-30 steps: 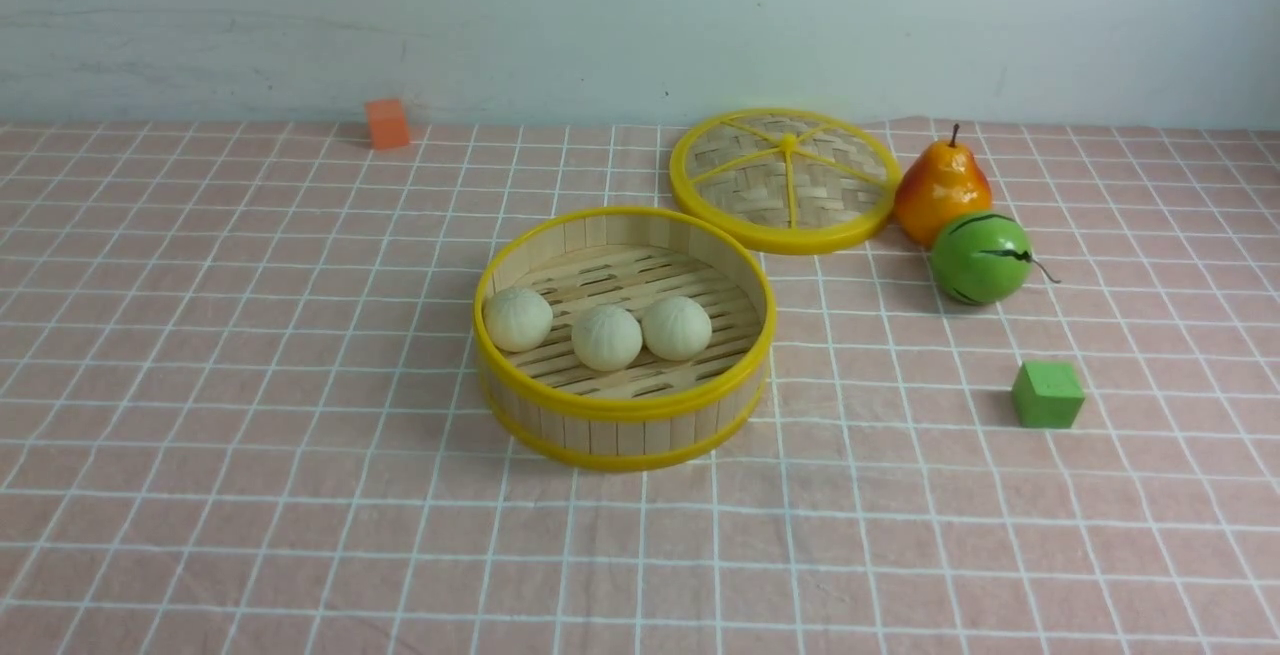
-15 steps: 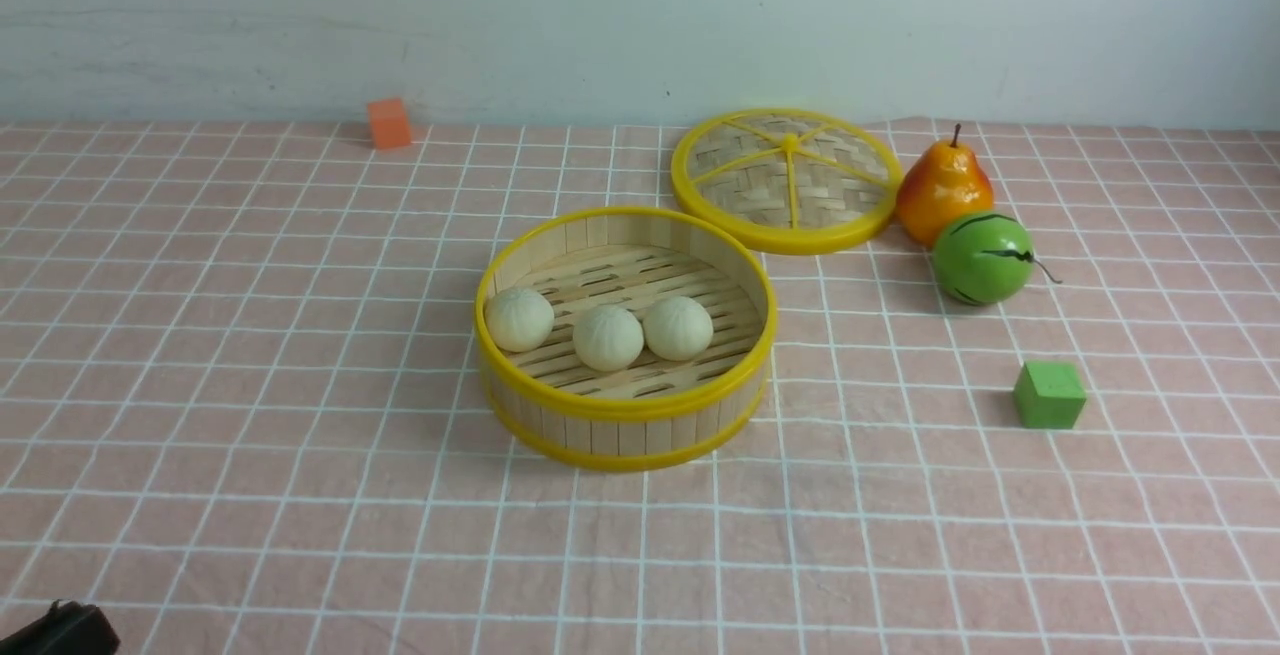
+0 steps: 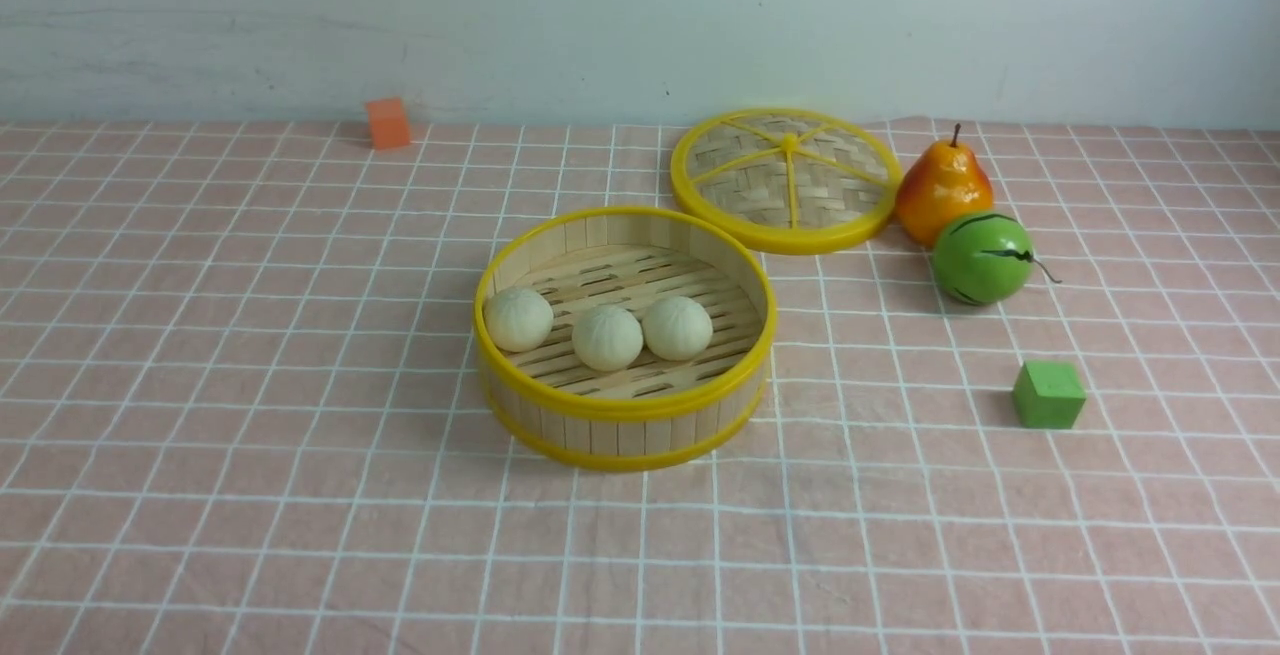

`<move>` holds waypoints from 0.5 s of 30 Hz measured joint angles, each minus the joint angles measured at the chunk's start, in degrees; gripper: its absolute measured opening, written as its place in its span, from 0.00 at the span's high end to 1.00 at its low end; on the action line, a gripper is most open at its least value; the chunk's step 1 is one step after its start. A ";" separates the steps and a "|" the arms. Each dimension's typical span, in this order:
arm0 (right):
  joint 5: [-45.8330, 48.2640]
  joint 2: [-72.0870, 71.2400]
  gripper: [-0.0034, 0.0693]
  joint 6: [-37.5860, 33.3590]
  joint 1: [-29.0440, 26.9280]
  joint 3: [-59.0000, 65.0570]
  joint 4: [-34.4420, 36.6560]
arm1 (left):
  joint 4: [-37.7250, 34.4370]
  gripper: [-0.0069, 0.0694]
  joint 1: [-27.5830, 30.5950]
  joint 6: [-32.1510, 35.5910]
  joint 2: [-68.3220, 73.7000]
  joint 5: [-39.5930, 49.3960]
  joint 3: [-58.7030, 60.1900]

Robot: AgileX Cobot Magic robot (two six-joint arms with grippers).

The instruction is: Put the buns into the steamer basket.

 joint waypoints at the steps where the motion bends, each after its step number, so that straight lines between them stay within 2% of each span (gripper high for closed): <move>1: 0.00 0.00 0.90 0.00 0.00 0.00 0.00 | 0.03 0.93 0.00 0.07 -0.20 1.52 0.08; 6: 0.00 0.00 0.89 0.00 0.00 0.00 0.00 | -0.14 0.93 0.00 0.18 -0.25 7.71 0.24; 15: 0.00 0.00 0.88 0.00 0.00 0.00 0.00 | -0.36 0.93 0.00 0.18 -0.25 7.83 0.24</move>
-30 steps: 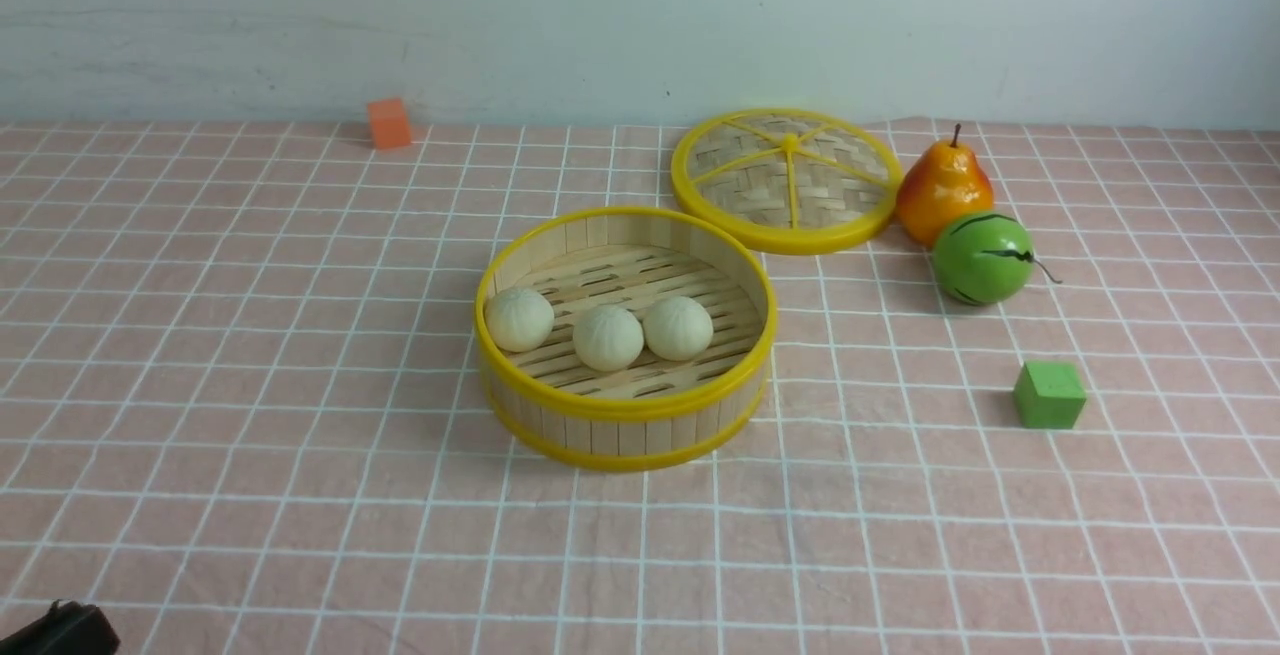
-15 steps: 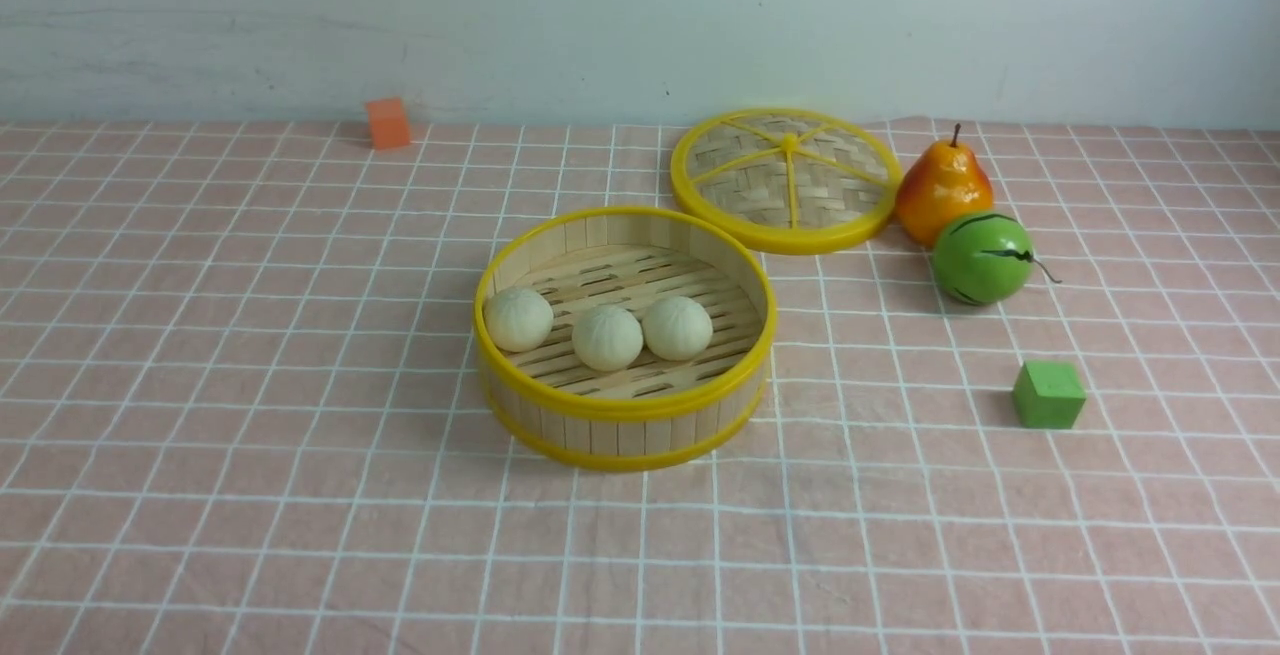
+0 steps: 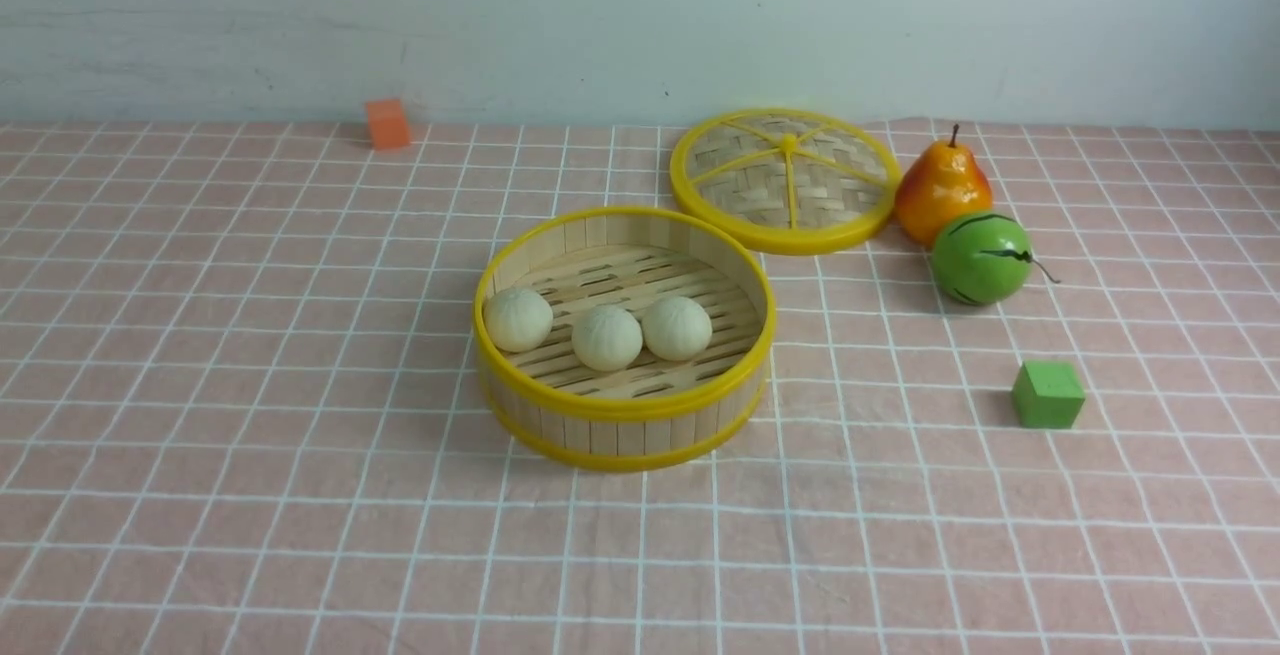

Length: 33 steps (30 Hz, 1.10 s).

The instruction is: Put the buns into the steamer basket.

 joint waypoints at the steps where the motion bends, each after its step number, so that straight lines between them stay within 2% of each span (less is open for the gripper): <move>1: 0.00 0.00 0.87 0.00 0.00 0.00 0.00 | 0.00 0.93 0.00 0.00 0.00 0.00 0.00; 33: 0.00 0.00 0.82 0.00 0.00 0.00 0.00 | 0.00 0.92 0.00 0.00 0.00 0.00 0.02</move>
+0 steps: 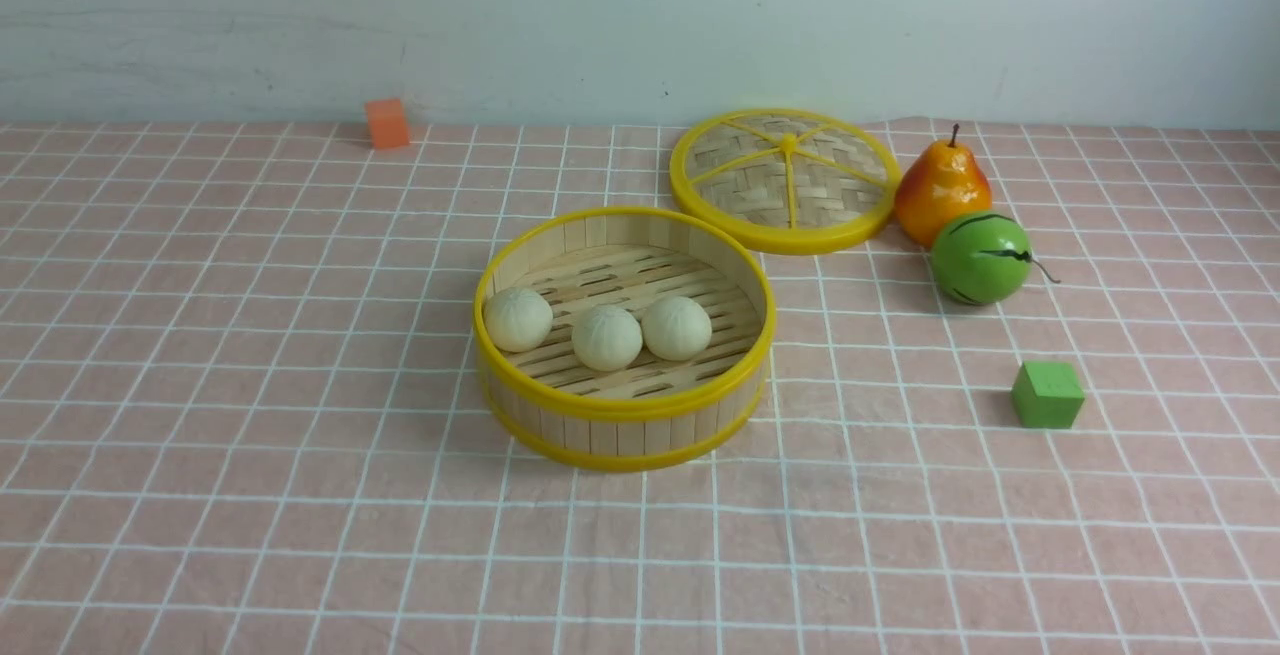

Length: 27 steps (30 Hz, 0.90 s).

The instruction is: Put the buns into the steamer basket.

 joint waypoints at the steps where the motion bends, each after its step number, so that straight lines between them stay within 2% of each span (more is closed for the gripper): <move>1: 0.00 0.00 0.82 0.00 0.00 0.00 0.00 | 0.00 0.92 0.00 0.00 0.00 0.00 0.00; 27: 0.00 0.00 0.81 0.00 0.00 0.00 0.00 | 0.00 0.91 0.00 0.00 0.00 0.00 0.00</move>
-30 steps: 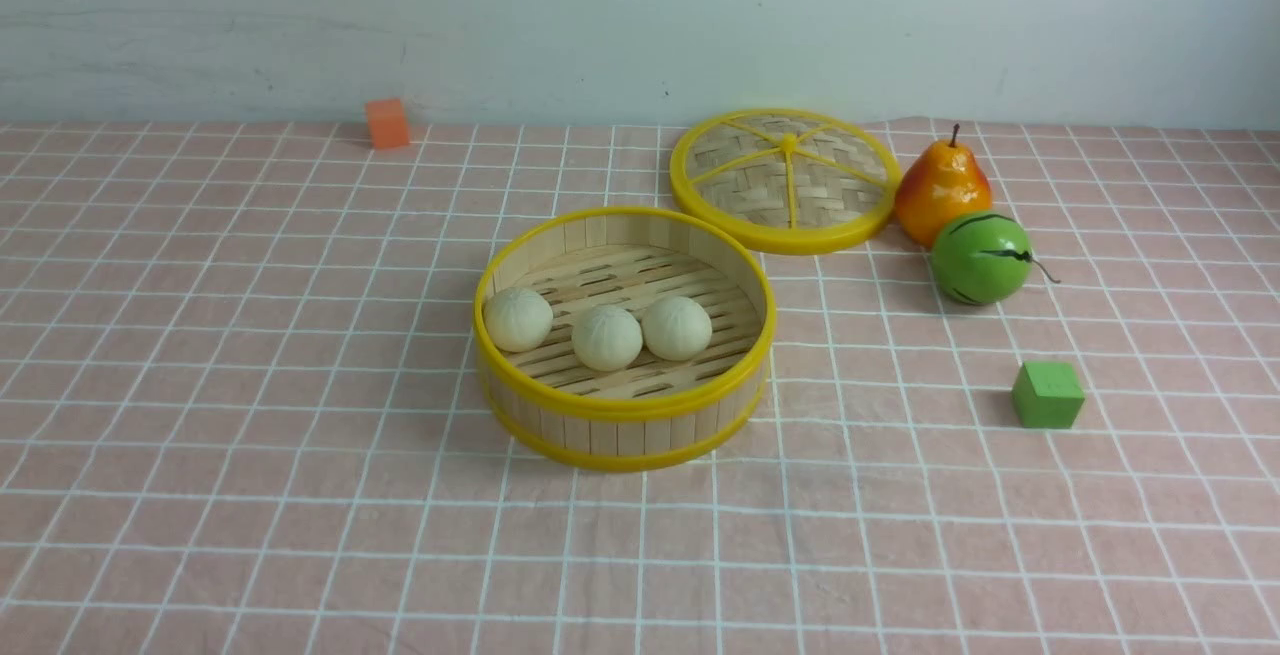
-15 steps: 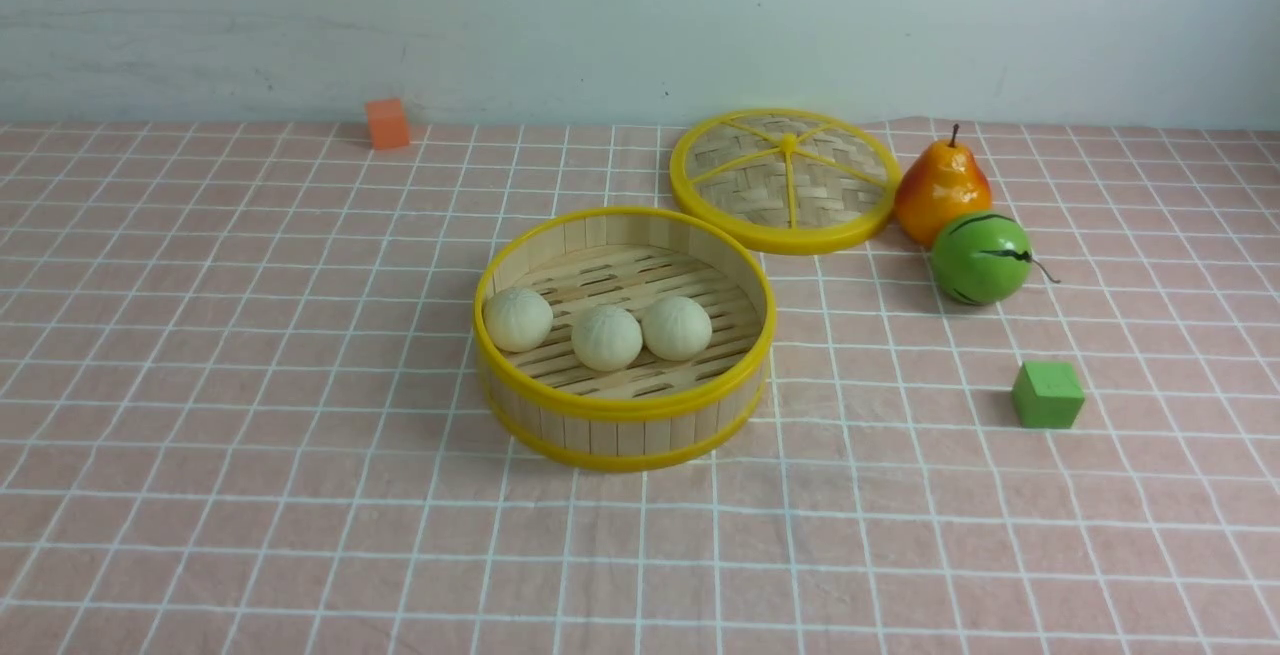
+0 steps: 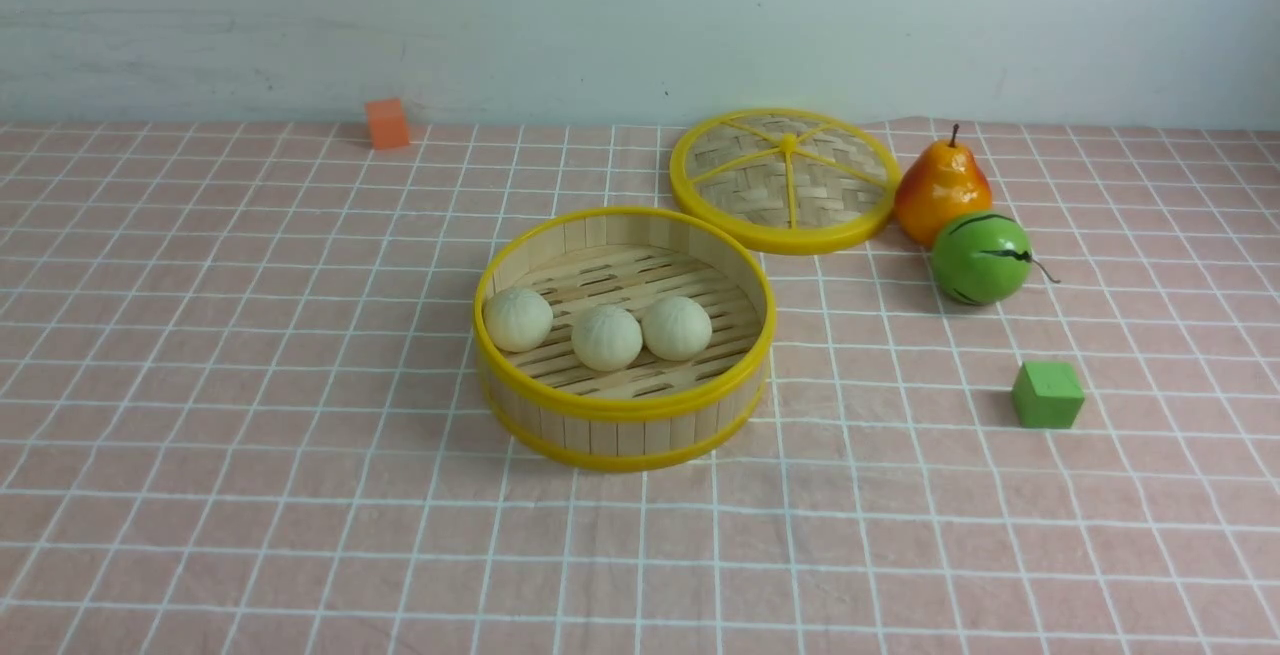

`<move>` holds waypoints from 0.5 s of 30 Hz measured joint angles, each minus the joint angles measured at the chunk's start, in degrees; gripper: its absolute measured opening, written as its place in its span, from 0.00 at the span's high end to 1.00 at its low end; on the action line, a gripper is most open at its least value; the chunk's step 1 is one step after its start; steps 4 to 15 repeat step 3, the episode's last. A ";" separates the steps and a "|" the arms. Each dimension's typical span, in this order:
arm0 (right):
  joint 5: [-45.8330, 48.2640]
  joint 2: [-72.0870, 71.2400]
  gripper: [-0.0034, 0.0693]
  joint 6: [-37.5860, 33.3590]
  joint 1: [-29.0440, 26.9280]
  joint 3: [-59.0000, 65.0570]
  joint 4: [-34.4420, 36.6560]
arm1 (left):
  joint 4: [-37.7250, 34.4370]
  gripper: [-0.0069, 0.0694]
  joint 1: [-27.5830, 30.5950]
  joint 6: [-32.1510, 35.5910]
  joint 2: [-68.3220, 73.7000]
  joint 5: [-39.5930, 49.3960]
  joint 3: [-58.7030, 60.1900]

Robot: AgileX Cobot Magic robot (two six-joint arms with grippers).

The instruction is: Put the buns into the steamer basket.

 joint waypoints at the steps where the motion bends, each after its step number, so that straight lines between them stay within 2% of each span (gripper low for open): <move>1: 0.00 0.00 0.80 0.00 0.00 0.00 0.00 | 0.00 0.91 0.00 0.00 0.00 0.00 0.00; 15: 0.00 0.00 0.80 0.00 0.00 0.00 0.00 | 0.00 0.91 0.00 0.00 0.00 0.00 0.00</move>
